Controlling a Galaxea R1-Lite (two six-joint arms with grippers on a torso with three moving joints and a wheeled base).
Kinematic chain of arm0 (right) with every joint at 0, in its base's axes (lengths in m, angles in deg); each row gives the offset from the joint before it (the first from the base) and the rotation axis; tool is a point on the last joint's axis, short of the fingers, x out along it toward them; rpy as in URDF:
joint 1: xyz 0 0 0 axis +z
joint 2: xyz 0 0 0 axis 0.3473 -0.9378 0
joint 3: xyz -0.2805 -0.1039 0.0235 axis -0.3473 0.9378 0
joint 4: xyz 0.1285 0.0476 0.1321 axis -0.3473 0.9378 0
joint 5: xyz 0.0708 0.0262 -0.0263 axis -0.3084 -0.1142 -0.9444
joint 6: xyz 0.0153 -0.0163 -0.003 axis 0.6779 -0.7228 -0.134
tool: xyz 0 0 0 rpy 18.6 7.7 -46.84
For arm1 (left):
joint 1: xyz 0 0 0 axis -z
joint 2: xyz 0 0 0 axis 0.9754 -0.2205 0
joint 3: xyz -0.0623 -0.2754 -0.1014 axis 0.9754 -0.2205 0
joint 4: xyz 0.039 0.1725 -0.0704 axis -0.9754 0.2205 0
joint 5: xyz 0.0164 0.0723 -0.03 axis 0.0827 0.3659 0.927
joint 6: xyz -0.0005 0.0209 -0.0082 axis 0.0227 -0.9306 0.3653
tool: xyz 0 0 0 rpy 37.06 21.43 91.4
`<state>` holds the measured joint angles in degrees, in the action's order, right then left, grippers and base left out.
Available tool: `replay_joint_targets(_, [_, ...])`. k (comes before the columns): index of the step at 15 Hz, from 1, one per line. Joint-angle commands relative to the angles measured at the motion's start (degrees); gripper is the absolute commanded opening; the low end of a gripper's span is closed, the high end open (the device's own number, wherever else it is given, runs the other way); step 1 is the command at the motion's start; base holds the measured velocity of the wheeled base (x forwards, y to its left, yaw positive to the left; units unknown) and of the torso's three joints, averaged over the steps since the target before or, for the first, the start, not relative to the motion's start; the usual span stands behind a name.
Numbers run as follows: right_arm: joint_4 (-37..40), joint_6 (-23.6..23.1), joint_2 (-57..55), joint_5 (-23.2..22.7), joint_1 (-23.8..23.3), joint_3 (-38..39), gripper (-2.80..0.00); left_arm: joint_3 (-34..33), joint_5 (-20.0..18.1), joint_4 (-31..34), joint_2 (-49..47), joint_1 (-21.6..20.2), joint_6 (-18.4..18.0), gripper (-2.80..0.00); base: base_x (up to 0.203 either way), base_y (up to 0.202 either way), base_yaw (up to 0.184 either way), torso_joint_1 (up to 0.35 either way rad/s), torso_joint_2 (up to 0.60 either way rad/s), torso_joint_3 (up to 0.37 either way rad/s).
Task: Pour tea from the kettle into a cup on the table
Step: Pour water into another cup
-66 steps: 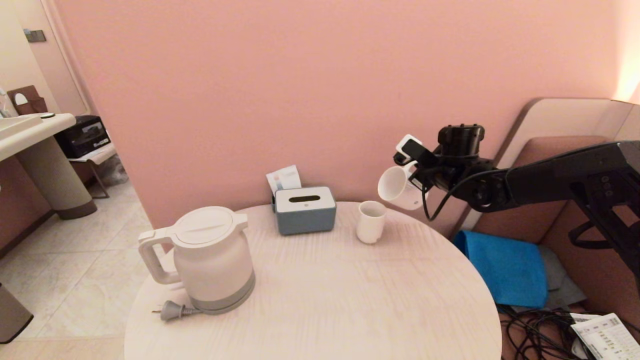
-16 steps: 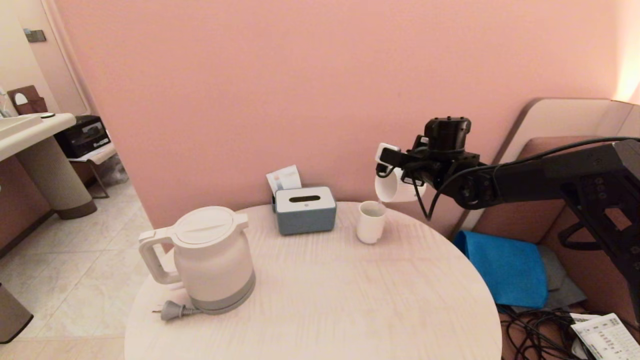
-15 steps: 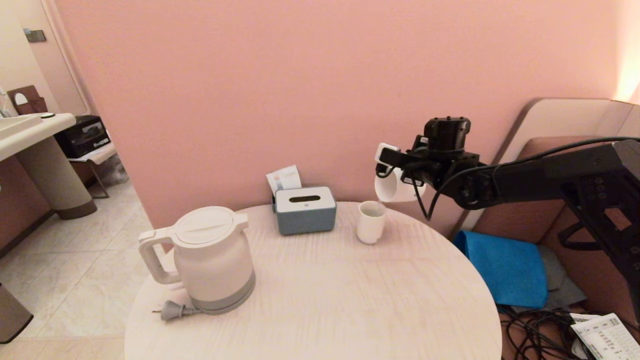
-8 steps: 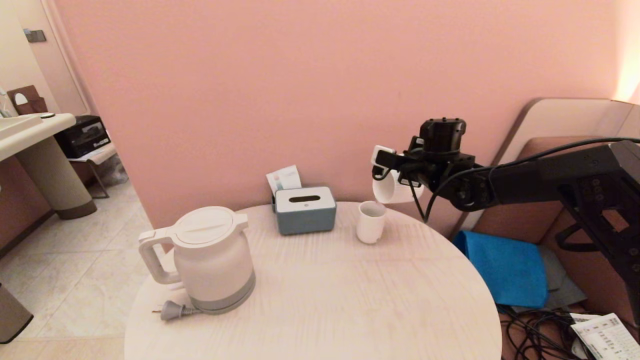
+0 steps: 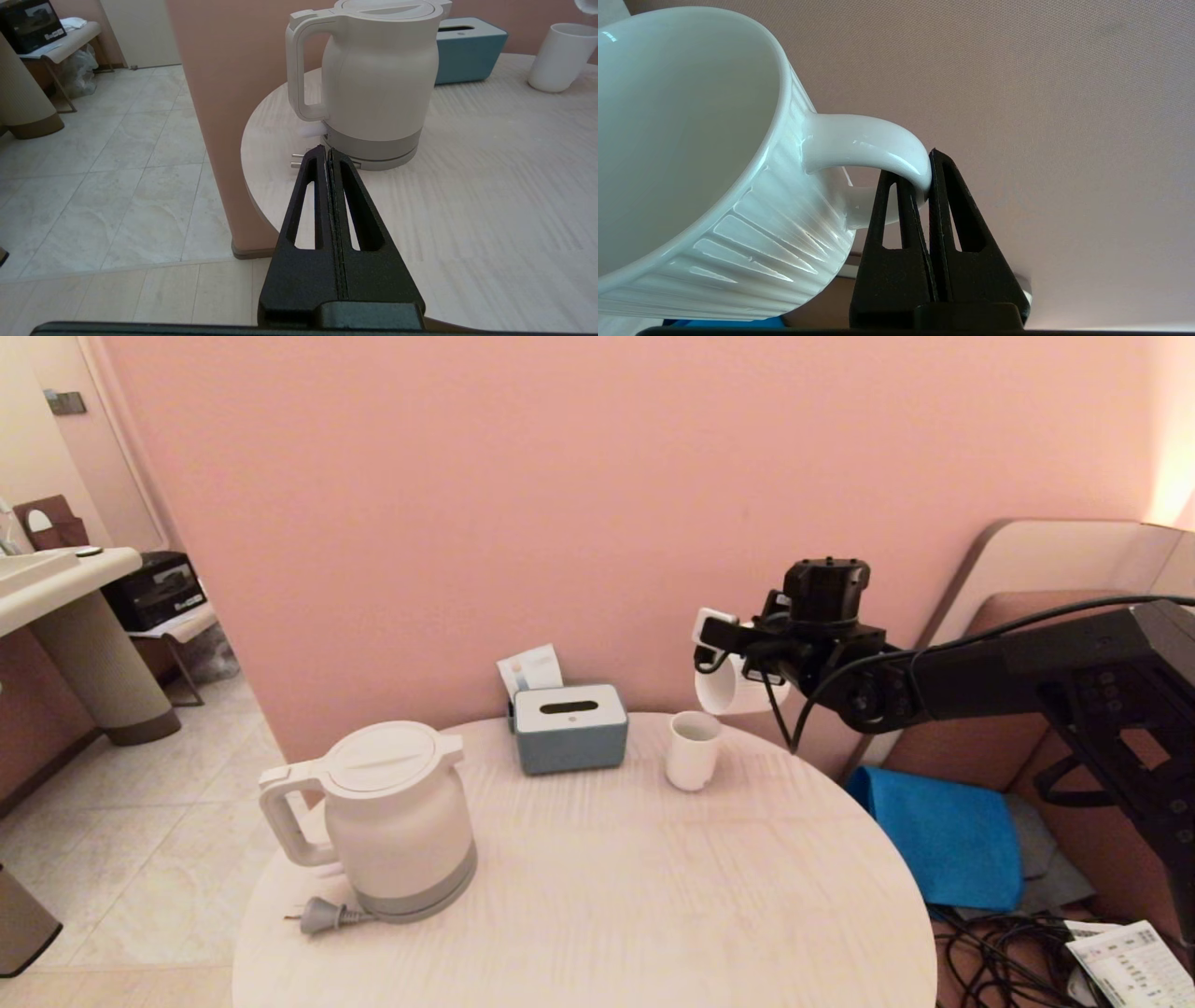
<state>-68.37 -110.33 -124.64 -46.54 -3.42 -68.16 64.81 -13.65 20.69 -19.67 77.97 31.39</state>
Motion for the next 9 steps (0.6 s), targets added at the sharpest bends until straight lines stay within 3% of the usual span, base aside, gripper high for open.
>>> replay_joint_targets(1, [-0.17,-0.44,-0.14,0.09,-0.02,-0.01,-2.80,0.00,-0.02,-0.03,-0.07,0.00,-0.02,-2.80,0.000,0.000,0.000,0.000,0.00,0.000])
replay_joint_targets(9, [-0.25,-0.26,-0.06,0.09,-0.02,0.43,-2.80,0.00,0.04,-0.03,-0.07,0.00,-0.02,-2.80,0.000,0.000,0.000,0.000,0.00,0.000])
